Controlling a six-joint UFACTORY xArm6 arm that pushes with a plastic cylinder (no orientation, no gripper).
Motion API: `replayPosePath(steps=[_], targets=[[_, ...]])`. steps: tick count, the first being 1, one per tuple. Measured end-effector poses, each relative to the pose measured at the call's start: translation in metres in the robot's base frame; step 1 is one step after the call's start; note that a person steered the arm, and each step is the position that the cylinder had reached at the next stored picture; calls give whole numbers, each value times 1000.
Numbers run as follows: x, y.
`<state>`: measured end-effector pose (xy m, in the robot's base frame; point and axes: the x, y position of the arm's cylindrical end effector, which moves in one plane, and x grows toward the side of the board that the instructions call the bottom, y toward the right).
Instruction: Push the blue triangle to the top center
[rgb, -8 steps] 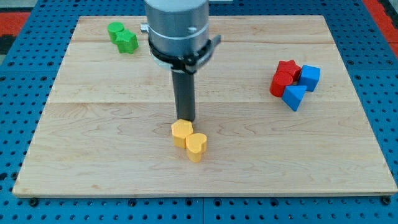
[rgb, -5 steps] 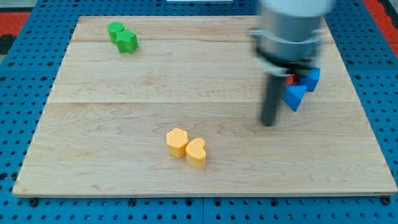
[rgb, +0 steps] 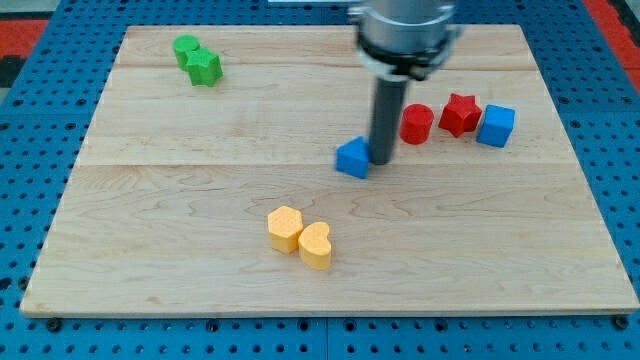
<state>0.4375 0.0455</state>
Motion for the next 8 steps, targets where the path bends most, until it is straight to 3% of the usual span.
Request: replayPosePath(steps=[1,2,3,4,6,8], targets=[[26,-19],[-21,-81],[-4,-109],[-28,-133],[-141,-89],[-99,-62]])
